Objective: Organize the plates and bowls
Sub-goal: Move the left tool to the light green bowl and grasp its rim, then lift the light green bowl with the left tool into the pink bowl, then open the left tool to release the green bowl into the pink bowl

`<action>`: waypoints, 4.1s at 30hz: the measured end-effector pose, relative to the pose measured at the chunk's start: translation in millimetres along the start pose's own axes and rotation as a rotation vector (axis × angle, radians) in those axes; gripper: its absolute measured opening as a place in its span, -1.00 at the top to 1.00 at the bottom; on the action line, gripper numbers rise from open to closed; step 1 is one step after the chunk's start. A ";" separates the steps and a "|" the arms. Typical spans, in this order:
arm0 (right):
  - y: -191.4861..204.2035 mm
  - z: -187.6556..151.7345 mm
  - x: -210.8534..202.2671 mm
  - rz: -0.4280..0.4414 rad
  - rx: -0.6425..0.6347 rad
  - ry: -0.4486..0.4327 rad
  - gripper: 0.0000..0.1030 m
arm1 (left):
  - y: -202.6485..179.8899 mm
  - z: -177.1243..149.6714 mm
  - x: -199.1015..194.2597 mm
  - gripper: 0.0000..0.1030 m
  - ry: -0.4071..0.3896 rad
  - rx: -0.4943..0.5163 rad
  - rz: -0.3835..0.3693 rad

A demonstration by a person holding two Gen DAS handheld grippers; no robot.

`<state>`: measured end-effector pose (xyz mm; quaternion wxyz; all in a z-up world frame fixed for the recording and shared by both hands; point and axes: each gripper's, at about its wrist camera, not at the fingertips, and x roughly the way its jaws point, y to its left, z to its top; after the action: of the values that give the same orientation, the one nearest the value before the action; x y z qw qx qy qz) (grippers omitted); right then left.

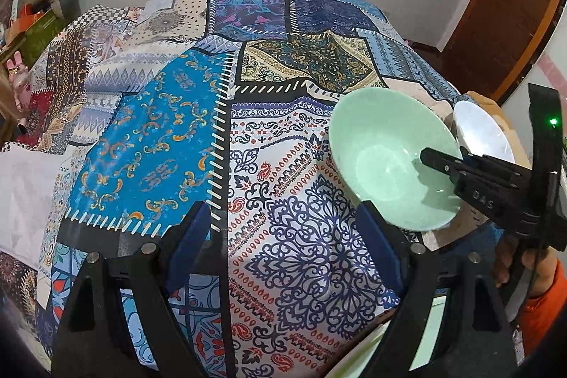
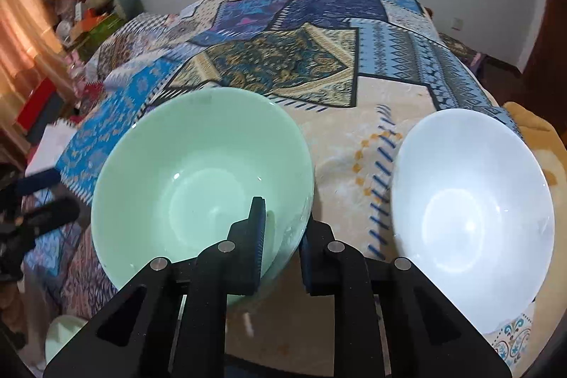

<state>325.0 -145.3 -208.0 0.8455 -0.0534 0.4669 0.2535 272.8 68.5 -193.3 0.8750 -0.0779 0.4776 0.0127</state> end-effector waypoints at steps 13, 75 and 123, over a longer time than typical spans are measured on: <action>22.5 -7.0 -7.4 0.082 -0.065 0.012 0.66 | -7.3 -2.8 22.3 -0.10 0.098 0.040 -0.008; 150.8 -81.8 -110.6 0.167 -0.120 -0.161 0.67 | 23.8 -128.7 -160.4 0.67 -0.074 0.008 -0.002; 201.5 -107.2 -61.8 0.254 -0.072 -0.068 0.66 | 108.7 -196.6 -138.5 0.67 -0.005 -0.138 0.072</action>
<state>119.9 -29.4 -187.9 0.8194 -0.0155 0.4316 0.3769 23.1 153.8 -195.3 0.8677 -0.1211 0.4759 0.0773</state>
